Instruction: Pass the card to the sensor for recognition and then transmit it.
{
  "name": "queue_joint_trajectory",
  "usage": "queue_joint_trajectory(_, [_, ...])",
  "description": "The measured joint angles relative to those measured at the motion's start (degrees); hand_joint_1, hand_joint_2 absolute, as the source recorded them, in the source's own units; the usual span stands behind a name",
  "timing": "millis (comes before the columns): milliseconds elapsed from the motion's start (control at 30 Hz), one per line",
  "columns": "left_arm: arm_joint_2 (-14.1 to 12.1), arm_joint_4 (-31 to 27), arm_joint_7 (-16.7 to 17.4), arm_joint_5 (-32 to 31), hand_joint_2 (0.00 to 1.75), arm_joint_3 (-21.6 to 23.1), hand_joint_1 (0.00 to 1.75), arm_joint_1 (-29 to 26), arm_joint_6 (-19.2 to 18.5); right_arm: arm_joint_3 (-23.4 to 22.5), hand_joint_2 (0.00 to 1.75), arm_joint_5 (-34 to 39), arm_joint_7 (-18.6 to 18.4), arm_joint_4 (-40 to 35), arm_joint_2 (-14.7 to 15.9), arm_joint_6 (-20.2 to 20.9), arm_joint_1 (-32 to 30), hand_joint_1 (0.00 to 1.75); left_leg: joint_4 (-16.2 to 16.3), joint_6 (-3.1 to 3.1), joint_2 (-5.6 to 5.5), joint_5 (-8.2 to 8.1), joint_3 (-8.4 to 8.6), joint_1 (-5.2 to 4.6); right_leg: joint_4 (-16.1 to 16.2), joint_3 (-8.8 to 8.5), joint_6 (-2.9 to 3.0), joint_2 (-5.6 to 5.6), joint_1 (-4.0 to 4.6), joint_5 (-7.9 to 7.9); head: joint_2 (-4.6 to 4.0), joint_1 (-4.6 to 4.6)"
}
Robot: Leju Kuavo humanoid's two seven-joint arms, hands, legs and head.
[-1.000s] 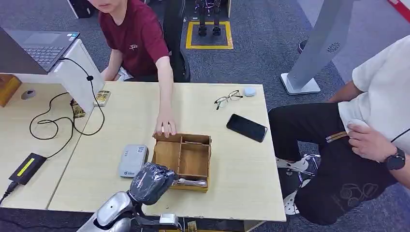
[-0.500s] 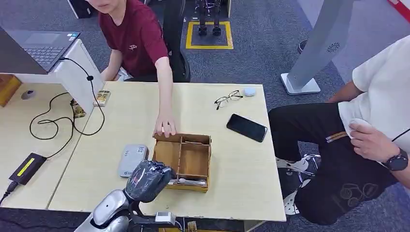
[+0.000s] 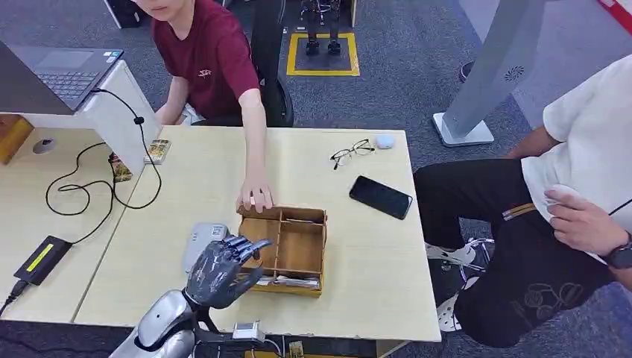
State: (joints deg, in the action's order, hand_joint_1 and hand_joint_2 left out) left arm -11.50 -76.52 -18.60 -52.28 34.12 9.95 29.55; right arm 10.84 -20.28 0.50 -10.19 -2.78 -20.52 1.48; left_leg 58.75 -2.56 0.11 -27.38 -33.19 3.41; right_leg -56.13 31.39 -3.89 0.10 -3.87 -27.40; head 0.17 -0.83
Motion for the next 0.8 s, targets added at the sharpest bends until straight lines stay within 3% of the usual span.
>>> queue_joint_trajectory(300, [-0.44,-1.09,0.07,-0.39,1.75,-0.76,0.00,-0.45,-0.31,-0.07,1.75,-0.02,-0.07,0.00,0.00,-0.04,-0.02,0.00,0.00,0.00,0.00,0.00,0.00,0.00,0.00,0.00,0.00,0.00,0.00,0.00,0.00,0.02])
queue_joint_trajectory(467, [-0.81,-1.07,2.17,-2.43,1.75,-0.76,0.00,-0.55,-1.16,-0.31,1.75,-0.04,-0.18,0.00,0.00,-0.04,-0.01,0.00,0.00,0.00,0.00,0.00,0.00,0.00,0.00,0.00,0.00,0.00,0.00,0.00,0.00,0.00])
queue_joint_trajectory(800, [-1.44,-1.03,2.99,-3.28,1.75,-0.76,0.00,-0.55,-3.13,-0.76,1.75,-0.11,-0.37,0.00,0.00,0.02,-0.02,0.00,0.00,0.00,0.00,0.00,0.00,0.00,0.00,0.00,0.00,0.00,0.00,0.00,0.00,0.02])
